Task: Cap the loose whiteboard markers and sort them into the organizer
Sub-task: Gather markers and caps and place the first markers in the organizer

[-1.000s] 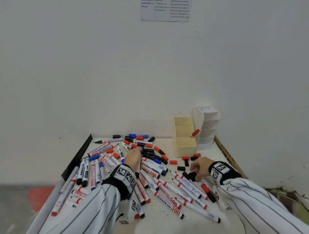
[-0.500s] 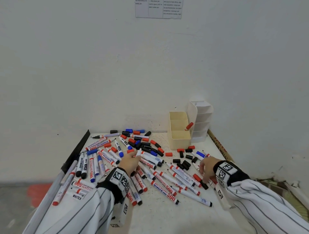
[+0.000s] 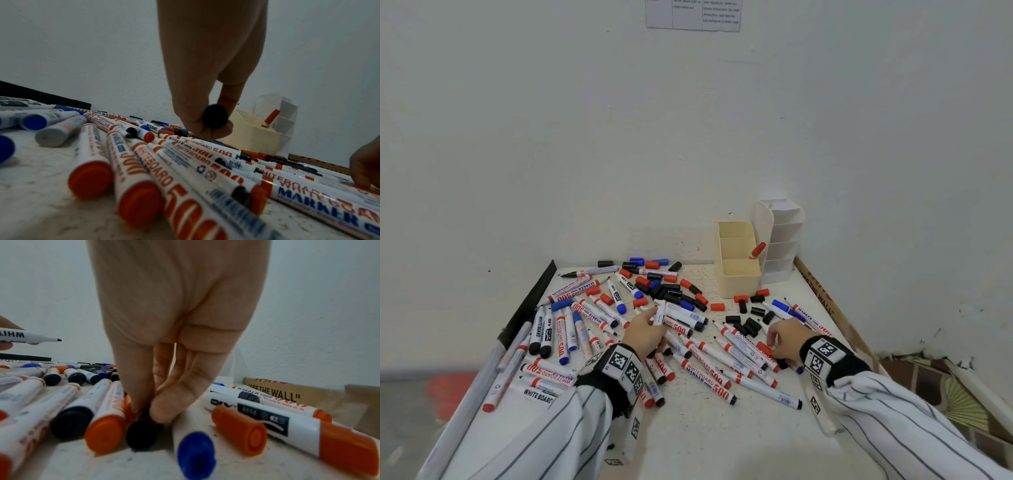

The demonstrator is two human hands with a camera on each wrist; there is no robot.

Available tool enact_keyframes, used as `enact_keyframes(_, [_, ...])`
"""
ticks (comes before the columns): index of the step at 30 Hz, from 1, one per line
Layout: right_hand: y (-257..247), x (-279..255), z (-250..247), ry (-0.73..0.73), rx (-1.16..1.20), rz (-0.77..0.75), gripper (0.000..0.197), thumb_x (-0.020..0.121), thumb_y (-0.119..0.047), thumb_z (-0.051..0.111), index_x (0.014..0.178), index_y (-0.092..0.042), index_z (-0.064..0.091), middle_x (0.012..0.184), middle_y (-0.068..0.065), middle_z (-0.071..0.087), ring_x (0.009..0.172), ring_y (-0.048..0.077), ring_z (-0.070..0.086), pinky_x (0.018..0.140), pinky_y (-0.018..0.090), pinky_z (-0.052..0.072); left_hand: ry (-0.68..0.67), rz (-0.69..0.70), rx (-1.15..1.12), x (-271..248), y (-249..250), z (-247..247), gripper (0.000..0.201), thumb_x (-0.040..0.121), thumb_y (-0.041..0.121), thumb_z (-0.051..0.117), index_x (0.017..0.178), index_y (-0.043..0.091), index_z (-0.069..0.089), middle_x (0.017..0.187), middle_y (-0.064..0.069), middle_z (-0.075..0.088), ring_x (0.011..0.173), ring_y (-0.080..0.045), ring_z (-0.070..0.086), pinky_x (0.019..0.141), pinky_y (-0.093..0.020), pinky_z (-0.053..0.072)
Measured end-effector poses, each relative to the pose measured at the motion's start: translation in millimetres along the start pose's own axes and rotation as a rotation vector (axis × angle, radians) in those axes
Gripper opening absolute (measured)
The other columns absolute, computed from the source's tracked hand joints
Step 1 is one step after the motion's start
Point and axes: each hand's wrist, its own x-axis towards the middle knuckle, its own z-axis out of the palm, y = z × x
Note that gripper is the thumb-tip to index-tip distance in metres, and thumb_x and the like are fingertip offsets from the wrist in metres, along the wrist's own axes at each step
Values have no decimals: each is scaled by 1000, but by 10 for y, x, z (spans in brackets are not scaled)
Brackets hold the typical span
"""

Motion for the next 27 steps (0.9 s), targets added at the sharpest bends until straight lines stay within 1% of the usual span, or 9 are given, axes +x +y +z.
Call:
enact_keyframes(2, [-4, 23, 31, 45, 8, -16, 21, 88, -16, 58, 109, -17, 59, 114, 1, 58, 90, 10, 51, 83, 18, 44, 14, -7, -14, -2, -18, -31, 53, 93, 7, 46, 144, 20, 34, 88, -6, 58, 59, -12, 52, 57, -27, 50])
enact_keyframes(6, [-47, 84, 76, 78, 17, -44, 25, 87, -11, 56, 111, -17, 59, 117, 2, 58, 102, 14, 55, 87, 20, 43, 92, -54, -55, -22, -48, -145, 41, 97, 15, 40, 137, 19, 42, 76, -3, 54, 55, -12, 49, 46, -22, 43])
enact_keyframes(8, [-87, 113, 88, 83, 12, -49, 28, 85, -10, 58, 112, -19, 58, 118, 1, 57, 103, 15, 56, 91, 22, 46, 154, -61, -59, -44, -73, -233, 35, 97, 18, 37, 129, 13, 48, 80, -4, 56, 58, -16, 51, 50, -25, 45])
enact_keyframes(10, [-137, 135, 97, 106, -1, -52, 27, 86, -10, 57, 111, -20, 58, 119, 1, 56, 103, 15, 55, 93, 24, 46, 195, -62, -53, -56, -123, -330, 27, 97, 22, 35, 110, 12, 56, 88, -7, 58, 67, -21, 56, 66, -30, 49])
enact_keyframes(13, [-246, 170, 82, 188, 1, -88, 18, 89, -18, 55, 106, -20, 61, 115, -1, 54, 99, 13, 54, 92, 23, 44, 210, -90, -50, -66, -207, -468, 20, 98, 24, 36, 86, 18, 51, 76, -4, 51, 52, -14, 41, 58, -26, 40])
enact_keyframes(17, [-496, 284, 54, 234, 81, -160, 18, 88, -17, 55, 105, -19, 61, 117, 0, 53, 100, 14, 52, 94, 26, 44, 167, -131, -59, -98, -295, -629, 20, 99, 24, 37, 94, 11, 51, 69, -3, 44, 45, -10, 33, 38, -18, 30])
enact_keyframes(21, [-858, 457, 65, 123, 170, -216, 27, 89, -14, 52, 114, -18, 61, 125, 3, 52, 111, 17, 50, 97, 28, 41, 177, -137, -25, -103, -388, -753, 20, 99, 21, 37, 112, 15, 51, 76, -5, 49, 49, -11, 39, 41, -20, 34])
enact_keyframes(24, [-1154, 603, 39, 64, 157, -283, 36, 91, -14, 50, 126, -17, 55, 134, 5, 49, 120, 19, 47, 101, 28, 36, 167, -168, -32, -87, -440, -847, 39, 98, 19, 39, 136, 14, 41, 79, -3, 53, 54, -10, 45, 44, -20, 41])
enact_keyframes(27, [-1446, 761, 3, 42, 142, -306, 44, 92, -13, 48, 136, -17, 45, 140, 7, 45, 125, 23, 44, 103, 29, 34, 177, -180, -53, -38, -450, -927, 48, 96, 17, 43, 143, 15, 32, 81, -3, 54, 54, -10, 46, 45, -21, 43])
